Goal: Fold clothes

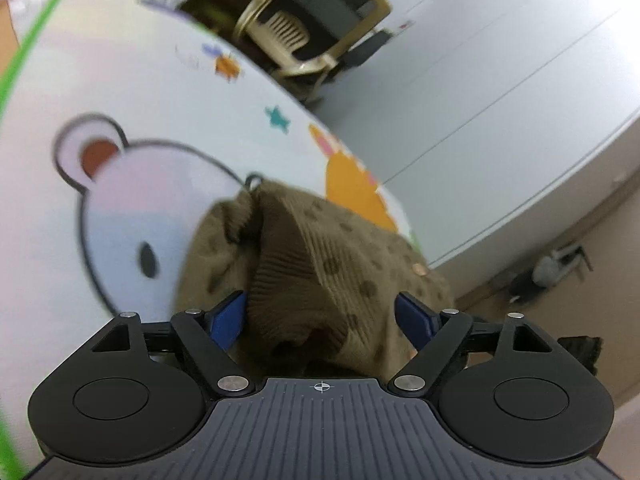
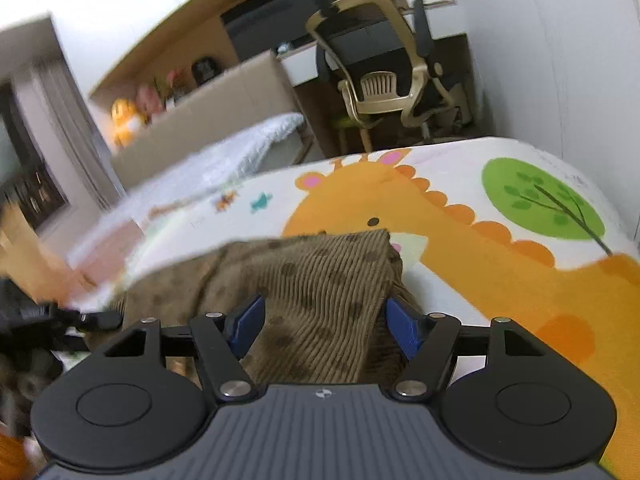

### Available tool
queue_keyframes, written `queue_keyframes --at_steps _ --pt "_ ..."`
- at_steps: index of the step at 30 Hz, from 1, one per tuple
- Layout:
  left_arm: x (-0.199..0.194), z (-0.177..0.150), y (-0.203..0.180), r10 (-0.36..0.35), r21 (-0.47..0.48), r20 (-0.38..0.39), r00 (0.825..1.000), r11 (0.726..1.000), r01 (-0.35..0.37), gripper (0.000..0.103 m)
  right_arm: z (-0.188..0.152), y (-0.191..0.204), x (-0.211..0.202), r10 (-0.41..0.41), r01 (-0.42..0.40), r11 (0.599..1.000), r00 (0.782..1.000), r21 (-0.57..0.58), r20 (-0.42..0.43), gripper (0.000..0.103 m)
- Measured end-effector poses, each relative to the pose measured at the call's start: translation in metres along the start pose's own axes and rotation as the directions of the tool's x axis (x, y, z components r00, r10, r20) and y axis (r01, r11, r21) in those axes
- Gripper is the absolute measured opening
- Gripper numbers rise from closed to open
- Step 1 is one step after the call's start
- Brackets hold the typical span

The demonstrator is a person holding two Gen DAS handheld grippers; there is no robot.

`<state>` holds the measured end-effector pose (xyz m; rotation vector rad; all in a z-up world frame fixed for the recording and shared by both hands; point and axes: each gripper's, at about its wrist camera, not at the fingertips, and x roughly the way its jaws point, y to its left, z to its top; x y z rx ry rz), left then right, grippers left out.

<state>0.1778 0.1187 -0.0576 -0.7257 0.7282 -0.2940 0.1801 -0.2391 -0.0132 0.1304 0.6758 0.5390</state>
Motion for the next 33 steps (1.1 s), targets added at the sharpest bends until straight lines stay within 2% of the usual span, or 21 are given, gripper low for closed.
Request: queue_keyframes --at_steps 2,4,7,10,13,16,21,27,33 --pt "0.013 -0.001 -0.009 0.056 0.062 0.003 0.998 0.997 -0.056 0.053 -0.008 0.012 0.009 -0.062 0.056 0.992 0.997 -0.114 -0.046 0.069" --pt "0.013 -0.005 -0.02 0.12 0.158 0.021 0.993 0.98 -0.122 0.052 -0.017 0.014 0.012 -0.09 0.075 0.981 0.993 -0.179 -0.074 0.073" --pt "0.007 -0.015 -0.028 0.205 0.263 0.036 0.978 0.942 -0.207 0.055 -0.023 0.007 0.006 -0.069 0.058 0.986 0.996 -0.155 -0.064 0.073" --pt "-0.001 -0.024 -0.031 0.246 0.306 0.056 0.968 0.918 -0.251 0.059 -0.027 0.008 0.006 -0.072 0.064 0.985 0.996 -0.161 -0.048 0.075" --pt "-0.008 -0.028 -0.035 0.255 0.297 0.085 0.963 0.916 -0.269 0.062 -0.029 0.005 0.004 -0.065 0.06 0.987 0.997 -0.148 -0.034 0.077" --pt "-0.011 -0.029 -0.035 0.237 0.259 0.109 0.965 0.931 -0.258 0.071 -0.03 0.0 0.002 -0.05 0.047 0.992 0.999 -0.117 -0.02 0.078" --pt "-0.004 -0.034 -0.026 0.245 0.212 0.112 0.963 0.941 -0.264 0.073 -0.031 -0.003 0.0 -0.071 0.07 0.993 0.997 -0.093 -0.007 0.08" --pt "0.001 -0.041 -0.027 0.244 0.25 0.138 0.96 0.929 -0.272 0.08 -0.03 0.0 0.002 -0.082 0.08 0.991 0.996 -0.108 -0.016 0.082" --pt "0.001 -0.045 -0.026 0.237 0.262 0.151 0.96 0.926 -0.27 0.081 -0.03 -0.001 0.001 -0.084 0.082 0.991 0.996 -0.107 -0.016 0.082"
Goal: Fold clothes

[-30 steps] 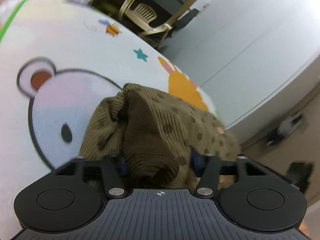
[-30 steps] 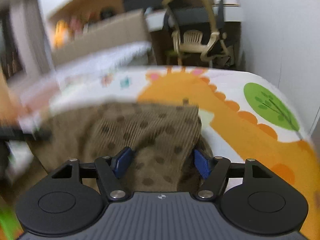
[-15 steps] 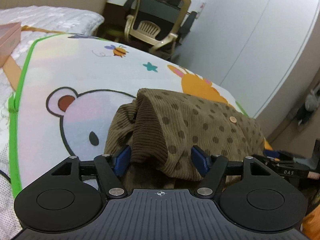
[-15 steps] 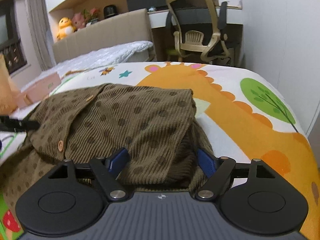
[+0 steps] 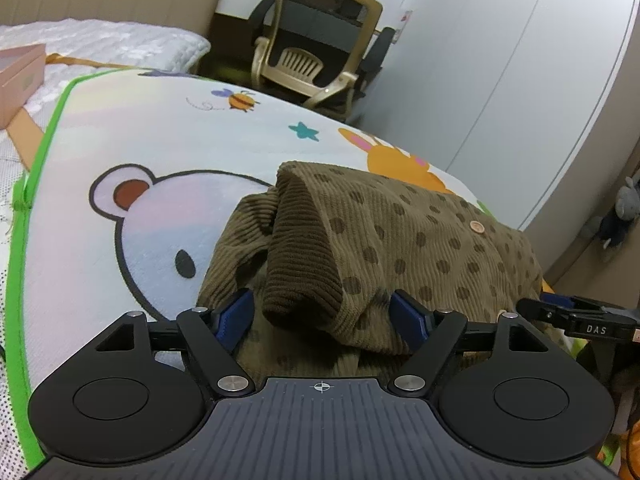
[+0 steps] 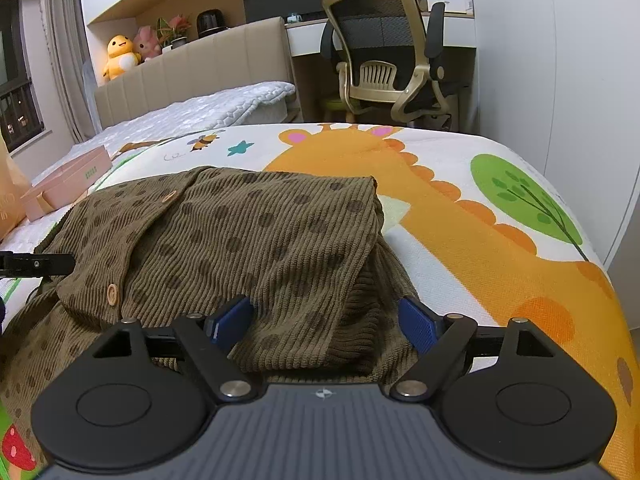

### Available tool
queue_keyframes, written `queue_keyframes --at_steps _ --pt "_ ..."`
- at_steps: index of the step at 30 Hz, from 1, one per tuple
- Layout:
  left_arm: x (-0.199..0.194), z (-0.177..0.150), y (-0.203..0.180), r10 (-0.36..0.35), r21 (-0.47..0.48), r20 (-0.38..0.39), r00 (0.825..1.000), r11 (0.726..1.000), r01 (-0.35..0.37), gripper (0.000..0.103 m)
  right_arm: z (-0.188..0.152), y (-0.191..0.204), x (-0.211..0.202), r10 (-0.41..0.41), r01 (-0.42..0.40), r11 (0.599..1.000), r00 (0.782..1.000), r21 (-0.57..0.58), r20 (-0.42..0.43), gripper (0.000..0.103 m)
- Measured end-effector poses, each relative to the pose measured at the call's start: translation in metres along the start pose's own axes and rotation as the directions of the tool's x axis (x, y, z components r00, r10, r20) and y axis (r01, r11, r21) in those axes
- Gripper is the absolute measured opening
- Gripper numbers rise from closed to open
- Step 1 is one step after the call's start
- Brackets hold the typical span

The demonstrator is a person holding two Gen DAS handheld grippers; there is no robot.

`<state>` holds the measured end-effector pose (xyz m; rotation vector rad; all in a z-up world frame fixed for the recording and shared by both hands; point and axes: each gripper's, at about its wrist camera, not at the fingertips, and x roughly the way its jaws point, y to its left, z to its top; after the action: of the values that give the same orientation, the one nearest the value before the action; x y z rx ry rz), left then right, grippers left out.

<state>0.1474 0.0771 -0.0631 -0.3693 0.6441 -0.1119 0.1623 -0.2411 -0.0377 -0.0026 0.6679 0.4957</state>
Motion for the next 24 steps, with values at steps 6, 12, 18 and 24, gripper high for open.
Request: queue_keyframes --at_steps 6,12,18,24 --pt "0.0 -0.003 -0.002 0.001 0.018 0.007 1.0 1.0 -0.001 0.084 -0.001 0.001 0.0 0.004 -0.004 1.0 1.0 0.005 0.002 0.083" --pt "0.0 -0.005 -0.003 0.004 0.026 0.012 1.0 1.0 -0.004 0.085 -0.001 -0.001 -0.001 0.017 -0.017 1.0 1.0 0.019 0.007 0.083" --pt "-0.003 -0.007 -0.006 0.011 0.023 0.01 1.0 1.0 -0.011 0.085 -0.002 -0.003 -0.002 0.021 -0.021 0.999 1.0 0.034 0.017 0.083" --pt "-0.019 -0.004 0.002 -0.059 -0.036 0.008 0.998 0.998 0.06 0.086 -0.002 -0.001 -0.005 -0.001 0.0 0.999 0.999 0.032 0.034 0.084"
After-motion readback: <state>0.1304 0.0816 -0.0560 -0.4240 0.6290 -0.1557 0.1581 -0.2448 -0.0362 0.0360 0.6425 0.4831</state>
